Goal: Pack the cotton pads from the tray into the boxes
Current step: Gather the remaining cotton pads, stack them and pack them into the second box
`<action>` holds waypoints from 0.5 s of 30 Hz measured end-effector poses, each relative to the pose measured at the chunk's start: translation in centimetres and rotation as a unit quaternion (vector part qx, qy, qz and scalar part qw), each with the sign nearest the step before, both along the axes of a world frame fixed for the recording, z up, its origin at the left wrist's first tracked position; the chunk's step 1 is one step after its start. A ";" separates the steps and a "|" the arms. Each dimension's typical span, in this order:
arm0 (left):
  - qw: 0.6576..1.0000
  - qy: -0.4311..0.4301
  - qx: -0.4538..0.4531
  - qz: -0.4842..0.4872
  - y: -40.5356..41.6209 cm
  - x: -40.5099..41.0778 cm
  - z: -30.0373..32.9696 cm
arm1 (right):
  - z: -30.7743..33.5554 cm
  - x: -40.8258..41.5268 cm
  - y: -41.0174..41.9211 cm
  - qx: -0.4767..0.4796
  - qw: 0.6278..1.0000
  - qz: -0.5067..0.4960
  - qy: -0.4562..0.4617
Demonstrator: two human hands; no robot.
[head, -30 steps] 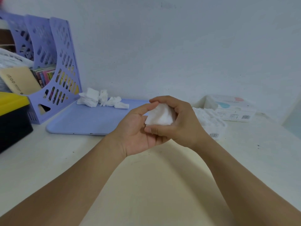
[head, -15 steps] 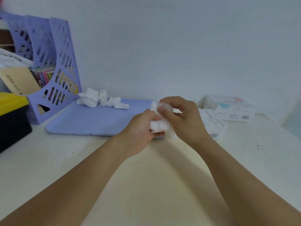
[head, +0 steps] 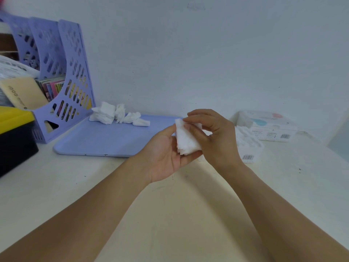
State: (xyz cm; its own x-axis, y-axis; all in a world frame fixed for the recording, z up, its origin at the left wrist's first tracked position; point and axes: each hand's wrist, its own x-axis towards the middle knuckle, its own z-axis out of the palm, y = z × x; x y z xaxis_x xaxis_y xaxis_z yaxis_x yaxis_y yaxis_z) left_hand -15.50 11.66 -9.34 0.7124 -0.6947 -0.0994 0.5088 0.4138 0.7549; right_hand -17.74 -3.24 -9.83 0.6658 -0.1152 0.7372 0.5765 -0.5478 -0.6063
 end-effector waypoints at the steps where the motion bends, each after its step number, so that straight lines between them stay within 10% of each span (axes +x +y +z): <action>1: 1.000 -0.004 0.004 0.004 0.0 0.0 0.0 | 0.0 0.0 0.0 0.000 1.000 -0.003 -0.002; 15: 0.999 0.036 0.025 0.025 -0.2 0.4 -0.2 | 1.2 -0.4 -0.4 -0.002 0.995 -0.067 -0.076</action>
